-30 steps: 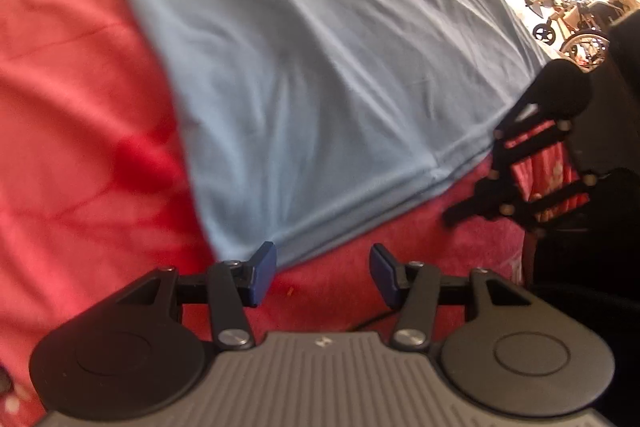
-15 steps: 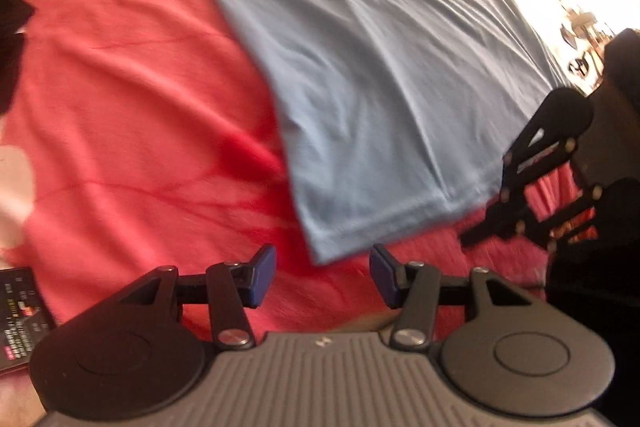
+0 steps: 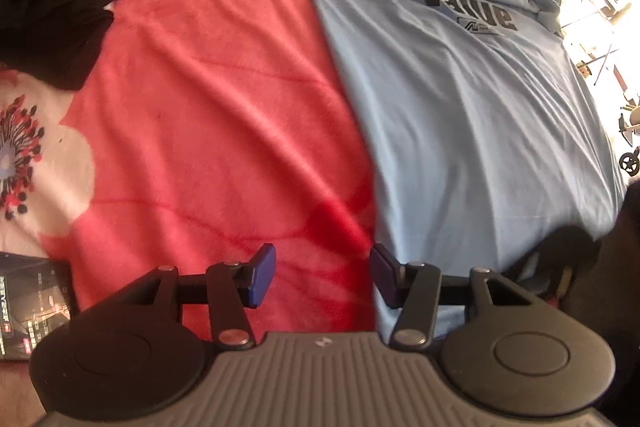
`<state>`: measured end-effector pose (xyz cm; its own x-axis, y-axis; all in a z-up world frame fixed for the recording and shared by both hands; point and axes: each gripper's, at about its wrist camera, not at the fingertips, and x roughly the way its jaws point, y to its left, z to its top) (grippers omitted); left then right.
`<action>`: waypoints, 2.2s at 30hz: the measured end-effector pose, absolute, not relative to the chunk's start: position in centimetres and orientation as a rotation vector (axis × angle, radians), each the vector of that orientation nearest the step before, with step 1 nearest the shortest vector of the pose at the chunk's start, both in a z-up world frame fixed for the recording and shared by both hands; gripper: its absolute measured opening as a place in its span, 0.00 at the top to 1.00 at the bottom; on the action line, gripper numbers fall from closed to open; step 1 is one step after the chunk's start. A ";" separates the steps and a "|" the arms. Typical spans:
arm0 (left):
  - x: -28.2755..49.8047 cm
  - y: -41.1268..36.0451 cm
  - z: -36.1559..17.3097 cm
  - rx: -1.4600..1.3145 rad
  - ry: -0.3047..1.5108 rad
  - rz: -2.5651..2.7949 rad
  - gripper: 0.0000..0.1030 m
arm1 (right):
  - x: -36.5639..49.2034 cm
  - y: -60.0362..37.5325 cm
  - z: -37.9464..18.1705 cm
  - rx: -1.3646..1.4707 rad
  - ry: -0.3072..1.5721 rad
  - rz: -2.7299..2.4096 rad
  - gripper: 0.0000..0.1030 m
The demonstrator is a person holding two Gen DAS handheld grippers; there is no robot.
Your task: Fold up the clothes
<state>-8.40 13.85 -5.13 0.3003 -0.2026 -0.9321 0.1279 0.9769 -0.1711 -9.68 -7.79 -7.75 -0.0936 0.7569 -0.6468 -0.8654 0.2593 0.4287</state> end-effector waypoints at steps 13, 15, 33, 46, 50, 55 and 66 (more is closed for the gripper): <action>-10.6 11.9 -8.3 -0.132 1.342 -0.425 0.67 | -0.1 -11.9 -9.3 0.076 0.922 0.937 0.98; -10.7 11.9 -8.7 -0.148 1.349 -0.415 0.80 | 0.0 -11.9 -9.8 0.101 0.933 0.921 0.98; -11.8 13.5 -9.5 -0.343 1.453 -0.335 0.98 | -0.4 -7.3 -9.2 -0.034 0.855 1.032 0.98; -12.4 14.6 -6.2 -0.178 1.370 -0.367 0.73 | -4.6 -8.7 -8.2 0.032 0.951 1.226 0.98; -10.8 15.0 -3.4 -0.148 1.257 -0.353 0.72 | -1.3 -12.5 -6.3 0.068 0.877 1.009 0.98; -7.7 11.9 -3.3 -0.144 1.191 -0.398 0.72 | 2.8 -13.2 -6.9 -0.013 0.840 0.813 0.98; -4.8 7.7 -4.7 -0.067 1.198 -0.493 0.71 | -8.9 -15.1 -9.7 -0.015 1.069 1.180 0.98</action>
<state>-4.77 7.75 -4.65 0.2718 -0.4008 -0.8749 0.3309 0.8926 -0.3062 -8.90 -15.08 -9.66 -0.0213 0.7342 -0.6786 -0.7475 0.4390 0.4985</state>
